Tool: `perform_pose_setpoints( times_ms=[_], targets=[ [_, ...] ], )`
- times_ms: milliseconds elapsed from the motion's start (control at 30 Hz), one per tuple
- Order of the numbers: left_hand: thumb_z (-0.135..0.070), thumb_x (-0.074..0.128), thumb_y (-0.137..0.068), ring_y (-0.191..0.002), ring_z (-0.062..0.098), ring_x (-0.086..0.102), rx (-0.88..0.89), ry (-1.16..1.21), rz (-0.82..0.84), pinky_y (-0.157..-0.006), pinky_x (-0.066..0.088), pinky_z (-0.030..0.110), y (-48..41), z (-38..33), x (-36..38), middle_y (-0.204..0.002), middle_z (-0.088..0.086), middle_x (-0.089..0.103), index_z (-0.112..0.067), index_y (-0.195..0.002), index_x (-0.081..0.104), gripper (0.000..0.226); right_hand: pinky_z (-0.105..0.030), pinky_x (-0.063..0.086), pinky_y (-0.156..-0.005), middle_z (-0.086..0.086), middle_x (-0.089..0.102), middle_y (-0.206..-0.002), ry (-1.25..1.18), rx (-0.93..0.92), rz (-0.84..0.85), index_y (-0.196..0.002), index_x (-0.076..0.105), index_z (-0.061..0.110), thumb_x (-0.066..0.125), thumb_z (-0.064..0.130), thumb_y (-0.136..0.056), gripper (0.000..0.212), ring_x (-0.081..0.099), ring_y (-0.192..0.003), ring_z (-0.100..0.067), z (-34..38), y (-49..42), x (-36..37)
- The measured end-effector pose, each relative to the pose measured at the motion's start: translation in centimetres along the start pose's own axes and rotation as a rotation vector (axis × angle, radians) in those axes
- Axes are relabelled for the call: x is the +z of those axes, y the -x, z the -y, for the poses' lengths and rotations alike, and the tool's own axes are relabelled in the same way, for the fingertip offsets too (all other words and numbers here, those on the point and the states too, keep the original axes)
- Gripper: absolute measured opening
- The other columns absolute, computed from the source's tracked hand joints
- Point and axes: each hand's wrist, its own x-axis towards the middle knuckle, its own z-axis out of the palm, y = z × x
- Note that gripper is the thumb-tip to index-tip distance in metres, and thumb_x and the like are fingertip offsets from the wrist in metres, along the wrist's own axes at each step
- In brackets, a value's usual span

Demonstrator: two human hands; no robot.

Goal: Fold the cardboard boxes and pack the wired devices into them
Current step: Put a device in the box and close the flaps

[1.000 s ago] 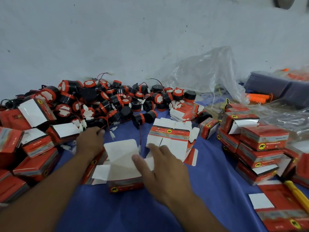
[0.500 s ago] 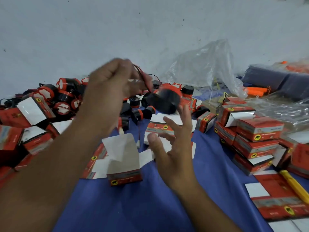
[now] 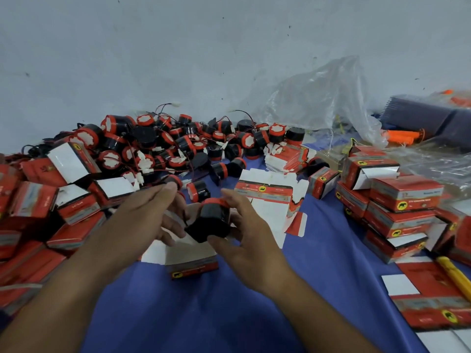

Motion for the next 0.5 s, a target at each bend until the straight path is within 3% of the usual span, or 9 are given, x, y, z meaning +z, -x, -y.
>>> perform_pose_setpoints(
  times_ms=[133, 200, 267, 300, 367, 433, 500],
  targets=[
    [-0.040, 0.040, -0.102, -0.087, 0.010, 0.068, -0.014, -0.198, 0.171, -0.086, 0.052, 0.034, 0.5, 0.5, 0.4, -0.093, -0.006, 0.073, -0.029, -0.086, 0.074, 0.039, -0.043, 0.053, -0.095, -0.001, 0.063, -0.121, 0.071, -0.032, -0.015, -0.124, 0.060, 0.015, 0.067, -0.011, -0.084, 0.049, 0.061, -0.114, -0.019, -0.6, -0.2, -0.3],
    [-0.036, 0.041, -0.103, -0.090, 0.007, 0.066, -0.011, -0.284, 0.177, -0.090, 0.051, 0.034, 0.5, 0.7, 0.6, -0.094, -0.009, 0.072, -0.028, -0.090, 0.073, 0.036, -0.040, 0.054, -0.094, -0.003, 0.060, -0.121, 0.156, -0.055, 0.027, -0.124, 0.061, 0.014, 0.068, -0.010, -0.083, 0.048, 0.060, -0.112, -0.021, -1.0, -0.2, -0.6],
    [-0.034, 0.042, -0.104, -0.084, 0.007, 0.064, -0.007, -0.332, 0.123, -0.083, 0.052, 0.027, 0.4, 0.8, 0.6, -0.088, -0.012, 0.071, -0.024, -0.090, 0.073, 0.035, -0.028, 0.052, -0.093, -0.004, 0.057, -0.123, 0.254, -0.125, 0.069, -0.125, 0.062, 0.014, 0.071, -0.006, -0.082, 0.048, 0.058, -0.110, -0.018, -1.2, -0.1, -0.7],
    [-0.033, 0.042, -0.103, -0.077, 0.007, 0.063, 0.018, -0.413, 0.090, -0.074, 0.050, 0.023, 0.3, 0.8, 0.5, -0.080, -0.012, 0.069, -0.022, -0.088, 0.072, 0.035, -0.021, 0.050, -0.092, -0.004, 0.054, -0.125, 0.290, -0.158, 0.092, -0.126, 0.061, 0.016, 0.072, -0.002, -0.082, 0.049, 0.056, -0.111, -0.016, -1.2, -0.1, -0.6],
    [-0.032, 0.042, -0.102, -0.066, 0.013, 0.059, 0.086, -0.601, 0.037, -0.065, 0.047, 0.030, 0.1, 1.0, 0.2, -0.072, -0.005, 0.066, -0.018, -0.083, 0.068, 0.036, -0.012, 0.047, -0.091, -0.002, 0.046, -0.131, 0.341, -0.208, 0.127, -0.129, 0.058, 0.021, 0.076, 0.014, -0.084, 0.049, 0.050, -0.111, -0.011, -1.4, 0.1, -0.4],
    [-0.031, 0.043, -0.102, -0.068, 0.020, 0.058, 0.099, -0.643, 0.032, -0.068, 0.047, 0.040, 0.0, 1.5, 0.0, -0.074, 0.003, 0.065, -0.017, -0.079, 0.065, 0.035, -0.013, 0.046, -0.092, 0.000, 0.037, -0.135, 0.383, -0.208, 0.115, -0.128, 0.057, 0.027, 0.073, 0.040, -0.088, 0.045, 0.047, -0.110, -0.008, -1.2, 0.4, 0.2],
    [-0.029, 0.046, -0.103, -0.067, 0.019, 0.057, 0.096, -0.662, 0.044, -0.066, 0.046, 0.039, -0.3, 2.1, 0.0, -0.073, 0.002, 0.064, -0.018, -0.075, 0.065, 0.035, -0.021, 0.050, -0.092, 0.000, 0.030, -0.139, 0.421, -0.150, 0.035, -0.119, 0.057, 0.033, 0.062, 0.054, -0.091, 0.035, 0.048, -0.111, -0.012, -0.9, 0.4, 0.8]
  ],
)
